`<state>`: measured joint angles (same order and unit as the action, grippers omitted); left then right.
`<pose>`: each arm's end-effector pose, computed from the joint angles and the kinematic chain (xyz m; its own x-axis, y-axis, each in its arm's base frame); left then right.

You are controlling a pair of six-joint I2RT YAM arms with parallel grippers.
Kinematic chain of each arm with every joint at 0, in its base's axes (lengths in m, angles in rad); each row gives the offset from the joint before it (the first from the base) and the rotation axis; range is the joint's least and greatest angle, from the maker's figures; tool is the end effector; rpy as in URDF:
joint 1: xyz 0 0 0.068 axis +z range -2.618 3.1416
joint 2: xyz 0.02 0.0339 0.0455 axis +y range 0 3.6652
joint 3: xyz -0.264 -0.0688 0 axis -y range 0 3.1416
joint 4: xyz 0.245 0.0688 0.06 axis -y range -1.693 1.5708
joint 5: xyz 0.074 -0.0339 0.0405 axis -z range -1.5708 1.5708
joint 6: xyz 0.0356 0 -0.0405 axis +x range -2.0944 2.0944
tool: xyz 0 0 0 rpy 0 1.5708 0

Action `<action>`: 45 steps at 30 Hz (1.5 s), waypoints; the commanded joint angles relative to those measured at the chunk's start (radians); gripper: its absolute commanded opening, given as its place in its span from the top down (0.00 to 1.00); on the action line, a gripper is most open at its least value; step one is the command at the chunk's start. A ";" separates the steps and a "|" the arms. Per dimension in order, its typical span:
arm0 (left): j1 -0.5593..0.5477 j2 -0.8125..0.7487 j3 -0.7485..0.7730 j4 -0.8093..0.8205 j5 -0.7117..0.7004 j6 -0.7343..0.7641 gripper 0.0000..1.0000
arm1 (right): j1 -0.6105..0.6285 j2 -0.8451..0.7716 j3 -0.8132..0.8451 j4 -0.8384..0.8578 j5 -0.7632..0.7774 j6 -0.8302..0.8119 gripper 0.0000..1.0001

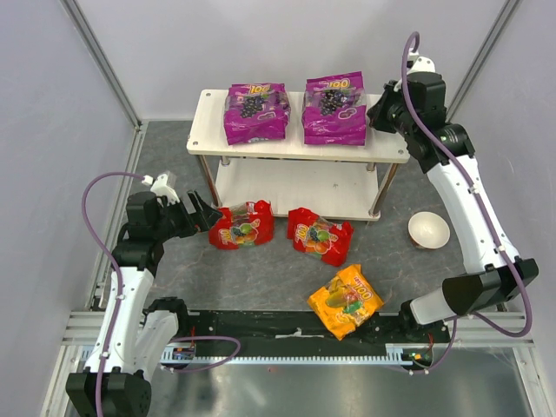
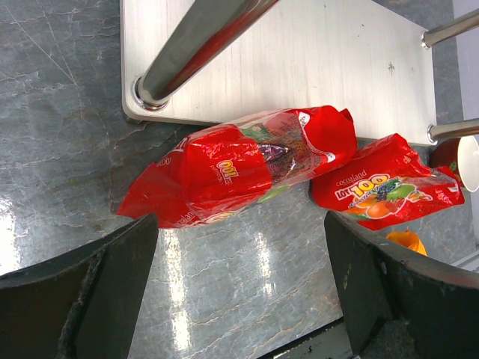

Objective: Place and organize the candy bags onto the shelf

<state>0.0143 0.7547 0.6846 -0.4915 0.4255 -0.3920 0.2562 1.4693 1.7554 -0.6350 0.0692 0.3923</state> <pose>0.1666 -0.0123 0.2804 -0.6206 -0.3569 -0.6982 0.1074 0.8434 -0.5265 0.3046 0.0773 0.4654 -0.3782 0.2952 -0.8774 -0.0491 0.9401 0.3374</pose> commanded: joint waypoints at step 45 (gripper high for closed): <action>-0.004 0.000 0.000 0.034 0.024 0.007 0.01 | 0.106 0.201 0.188 0.120 -0.127 -0.116 1.00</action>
<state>0.0143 0.7578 0.6846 -0.4915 0.4259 -0.3920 0.3569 1.6524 1.8992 -0.5678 0.0170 0.2890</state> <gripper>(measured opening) 0.989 0.007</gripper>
